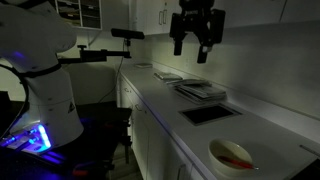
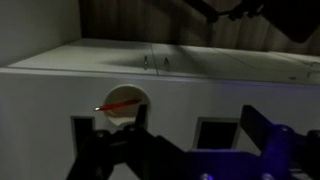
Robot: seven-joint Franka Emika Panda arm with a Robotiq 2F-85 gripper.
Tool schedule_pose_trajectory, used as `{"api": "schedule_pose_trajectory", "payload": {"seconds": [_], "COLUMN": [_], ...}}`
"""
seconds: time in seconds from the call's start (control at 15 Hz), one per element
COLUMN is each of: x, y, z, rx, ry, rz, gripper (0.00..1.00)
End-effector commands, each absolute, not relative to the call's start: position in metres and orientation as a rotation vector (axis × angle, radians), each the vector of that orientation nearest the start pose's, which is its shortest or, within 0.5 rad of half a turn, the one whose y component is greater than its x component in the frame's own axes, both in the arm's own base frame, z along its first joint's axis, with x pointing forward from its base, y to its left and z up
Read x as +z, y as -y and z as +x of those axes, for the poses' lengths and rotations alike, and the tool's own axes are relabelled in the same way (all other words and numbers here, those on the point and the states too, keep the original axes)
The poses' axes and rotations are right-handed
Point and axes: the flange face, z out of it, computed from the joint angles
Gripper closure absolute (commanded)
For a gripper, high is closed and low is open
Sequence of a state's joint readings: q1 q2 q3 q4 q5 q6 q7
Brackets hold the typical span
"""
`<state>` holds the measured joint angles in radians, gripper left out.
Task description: Take the pen out of the bowl
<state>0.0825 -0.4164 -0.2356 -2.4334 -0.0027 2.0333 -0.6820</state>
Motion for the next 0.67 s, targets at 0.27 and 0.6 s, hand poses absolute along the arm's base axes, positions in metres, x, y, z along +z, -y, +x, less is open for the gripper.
{"api": "schedule_pose_trajectory", "payload": {"seconds": [0.27, 0.6], "x": [0.353, 0.309], "y": [0.012, -0.006], "z": [0.501, 0.528], "rx": [0.069, 0.261], "ry": [1.461, 1.851], "rz": [-2.822, -2.656], "gripper": [0.00, 0.00]}}
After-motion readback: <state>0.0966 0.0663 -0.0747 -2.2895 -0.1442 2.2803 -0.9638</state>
